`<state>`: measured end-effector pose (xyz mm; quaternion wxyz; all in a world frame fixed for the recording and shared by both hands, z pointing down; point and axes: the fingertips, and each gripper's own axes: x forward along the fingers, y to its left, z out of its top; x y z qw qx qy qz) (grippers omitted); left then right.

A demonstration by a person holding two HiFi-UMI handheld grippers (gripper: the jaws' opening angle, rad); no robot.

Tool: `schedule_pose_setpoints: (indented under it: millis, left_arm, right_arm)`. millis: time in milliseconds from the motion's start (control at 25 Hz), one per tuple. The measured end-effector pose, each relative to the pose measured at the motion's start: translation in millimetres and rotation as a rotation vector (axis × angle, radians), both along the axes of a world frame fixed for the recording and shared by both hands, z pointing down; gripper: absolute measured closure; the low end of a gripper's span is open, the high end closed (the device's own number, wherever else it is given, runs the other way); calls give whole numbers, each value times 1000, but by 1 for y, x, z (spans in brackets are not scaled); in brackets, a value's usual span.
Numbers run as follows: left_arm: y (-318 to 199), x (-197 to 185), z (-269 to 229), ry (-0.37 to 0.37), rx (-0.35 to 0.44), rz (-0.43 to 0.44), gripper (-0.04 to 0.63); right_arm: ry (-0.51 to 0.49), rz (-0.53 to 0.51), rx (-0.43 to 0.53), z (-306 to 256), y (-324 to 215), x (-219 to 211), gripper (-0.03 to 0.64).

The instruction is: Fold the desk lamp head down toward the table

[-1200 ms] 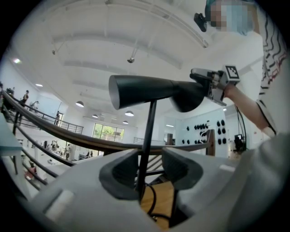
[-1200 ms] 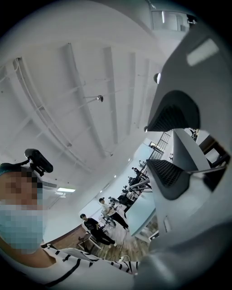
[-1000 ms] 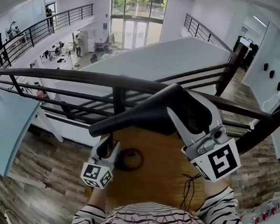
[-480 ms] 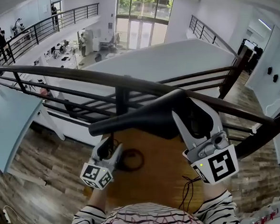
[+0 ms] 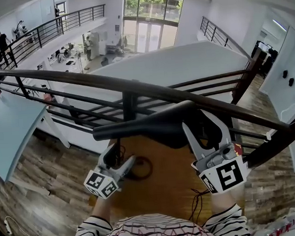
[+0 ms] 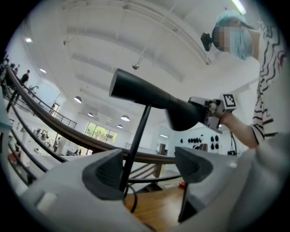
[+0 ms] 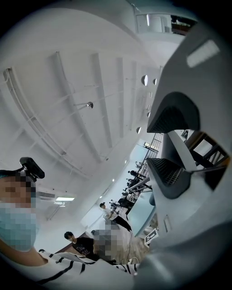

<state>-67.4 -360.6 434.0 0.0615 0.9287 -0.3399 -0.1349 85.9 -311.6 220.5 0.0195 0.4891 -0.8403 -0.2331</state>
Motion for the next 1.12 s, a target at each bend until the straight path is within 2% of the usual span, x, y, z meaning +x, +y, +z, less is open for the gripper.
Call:
schedule_pose_setpoints:
  millis: [480,800,1120]
  left_arm:
    - [4,1,-2,15,-13,13,200]
    - [2,3,-1,14,-4,9,184]
    - [4,3,-4,30,-18,8,172]
  right_arm:
    - [-67,29,-99,43,-1,16,456]
    - [-128,28,-223,91,-7,25,459]
    - [-136,25,-363,145,-11,17,466]
